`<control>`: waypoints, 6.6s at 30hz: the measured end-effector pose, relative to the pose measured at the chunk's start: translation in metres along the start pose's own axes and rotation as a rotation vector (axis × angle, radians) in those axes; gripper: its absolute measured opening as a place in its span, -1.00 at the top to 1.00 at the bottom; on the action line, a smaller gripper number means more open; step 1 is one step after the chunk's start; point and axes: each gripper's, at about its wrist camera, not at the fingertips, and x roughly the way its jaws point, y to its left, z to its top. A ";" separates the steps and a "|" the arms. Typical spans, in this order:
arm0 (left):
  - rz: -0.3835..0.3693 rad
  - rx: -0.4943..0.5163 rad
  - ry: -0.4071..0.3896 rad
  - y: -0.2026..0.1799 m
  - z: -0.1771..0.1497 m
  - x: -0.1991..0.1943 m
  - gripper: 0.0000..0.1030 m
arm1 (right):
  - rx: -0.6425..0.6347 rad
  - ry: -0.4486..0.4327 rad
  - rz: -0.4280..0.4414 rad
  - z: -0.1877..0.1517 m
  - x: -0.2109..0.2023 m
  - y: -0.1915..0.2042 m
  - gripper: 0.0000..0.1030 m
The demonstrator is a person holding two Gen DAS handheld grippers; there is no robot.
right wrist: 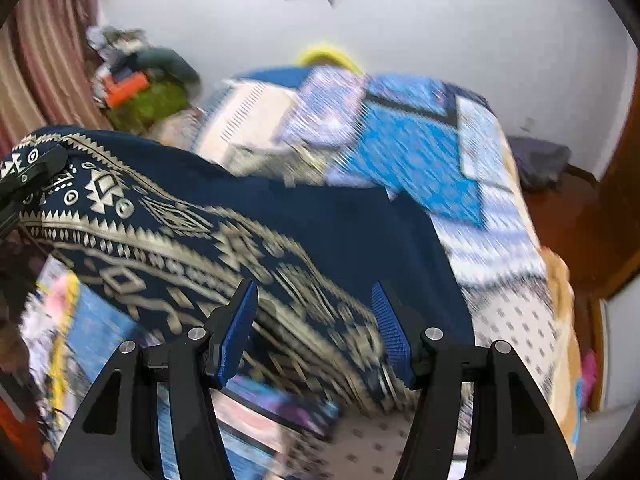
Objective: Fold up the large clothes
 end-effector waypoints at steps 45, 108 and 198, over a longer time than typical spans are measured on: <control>-0.070 0.515 0.376 -0.108 -0.124 0.059 -0.16 | 0.098 -0.020 0.026 -0.036 -0.050 -0.047 -0.28; -0.119 -0.242 0.664 0.061 -0.120 0.190 -0.64 | 0.372 0.380 0.380 -0.035 0.138 -0.107 -0.78; 0.405 0.209 -0.459 -0.008 -0.029 -0.272 -0.60 | -0.216 -0.674 0.229 -0.033 -0.159 0.201 -0.39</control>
